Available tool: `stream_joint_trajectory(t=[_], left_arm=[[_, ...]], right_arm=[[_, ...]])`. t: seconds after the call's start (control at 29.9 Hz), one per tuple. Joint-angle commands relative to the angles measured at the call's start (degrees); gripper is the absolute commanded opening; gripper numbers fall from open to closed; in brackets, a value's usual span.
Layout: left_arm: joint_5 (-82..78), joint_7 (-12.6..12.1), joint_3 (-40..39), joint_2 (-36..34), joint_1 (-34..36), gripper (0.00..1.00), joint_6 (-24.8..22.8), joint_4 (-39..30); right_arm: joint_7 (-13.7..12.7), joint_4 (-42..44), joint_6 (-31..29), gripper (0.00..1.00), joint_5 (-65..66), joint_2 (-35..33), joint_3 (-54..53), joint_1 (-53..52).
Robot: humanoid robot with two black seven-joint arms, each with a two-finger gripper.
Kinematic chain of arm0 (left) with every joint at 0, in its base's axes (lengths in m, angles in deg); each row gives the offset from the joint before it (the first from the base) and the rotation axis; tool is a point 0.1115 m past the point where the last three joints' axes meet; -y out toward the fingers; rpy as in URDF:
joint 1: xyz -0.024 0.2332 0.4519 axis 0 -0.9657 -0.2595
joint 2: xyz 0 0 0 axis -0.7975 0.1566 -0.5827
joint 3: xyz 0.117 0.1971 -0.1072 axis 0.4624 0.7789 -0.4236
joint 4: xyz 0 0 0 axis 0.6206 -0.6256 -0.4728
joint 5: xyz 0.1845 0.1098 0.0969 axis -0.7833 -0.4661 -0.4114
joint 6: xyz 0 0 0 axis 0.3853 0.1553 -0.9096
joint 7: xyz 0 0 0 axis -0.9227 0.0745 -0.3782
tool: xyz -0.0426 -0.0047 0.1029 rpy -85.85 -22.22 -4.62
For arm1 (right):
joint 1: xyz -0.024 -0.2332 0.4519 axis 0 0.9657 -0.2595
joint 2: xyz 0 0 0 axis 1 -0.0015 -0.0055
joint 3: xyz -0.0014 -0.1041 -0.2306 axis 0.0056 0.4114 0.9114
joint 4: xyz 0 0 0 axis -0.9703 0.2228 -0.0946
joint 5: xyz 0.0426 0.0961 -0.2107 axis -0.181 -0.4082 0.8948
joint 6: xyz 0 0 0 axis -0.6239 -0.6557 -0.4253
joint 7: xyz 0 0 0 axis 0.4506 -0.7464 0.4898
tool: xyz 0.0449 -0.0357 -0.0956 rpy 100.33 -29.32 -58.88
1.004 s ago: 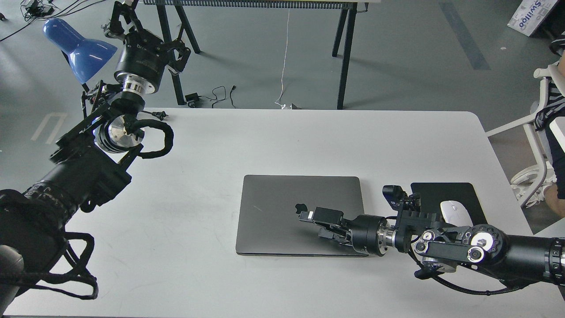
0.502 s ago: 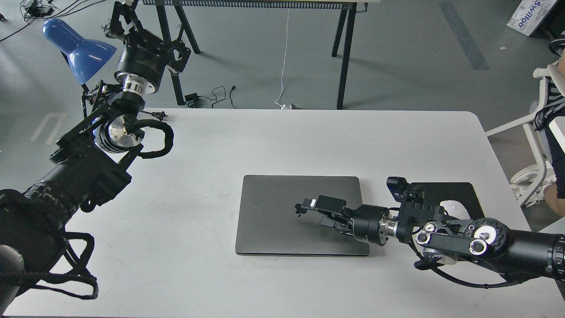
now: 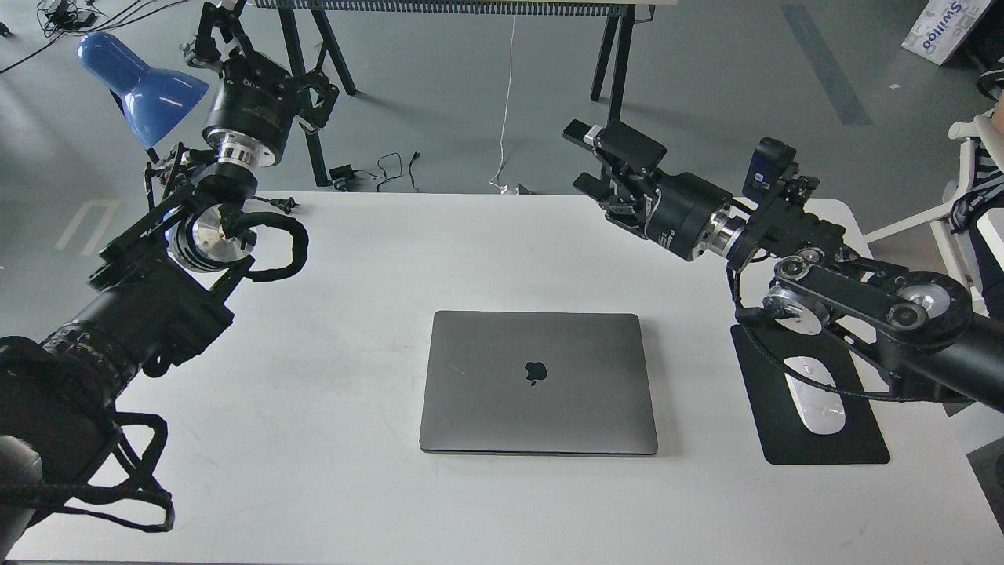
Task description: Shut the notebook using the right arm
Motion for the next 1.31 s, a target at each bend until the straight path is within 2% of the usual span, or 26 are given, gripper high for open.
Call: stream_joint_trajectory(t=[0.0, 0.4, 0.74, 0.94, 1.27], left_arm=[[0.0, 0.0, 0.0, 0.0, 0.0, 1.0, 0.0, 0.0], [0.0, 0.0, 0.0, 0.0, 0.0, 1.0, 0.0, 0.0], [0.0, 0.0, 0.0, 0.09, 0.0, 1.0, -0.09, -0.09], [0.0, 0.0, 0.0, 0.09, 0.0, 1.0, -0.09, -0.09], [0.0, 0.0, 0.0, 0.18, 0.0, 1.0, -0.09, -0.09]], right_arm=[[-0.07, 3.36, 2.1, 0.99, -0.43, 0.56, -5.14, 0.35], [-0.25, 16.46, 5.71, 0.99, -11.16, 8.37, -13.67, 0.17], [0.28, 20.06, 5.1, 0.99, -18.36, 10.66, -17.1, 0.79], [1.51, 21.56, 4.83, 0.99, -18.45, 11.02, -19.03, 2.1], [1.51, 21.13, 5.1, 0.99, -18.45, 11.1, -21.15, 5.0]])
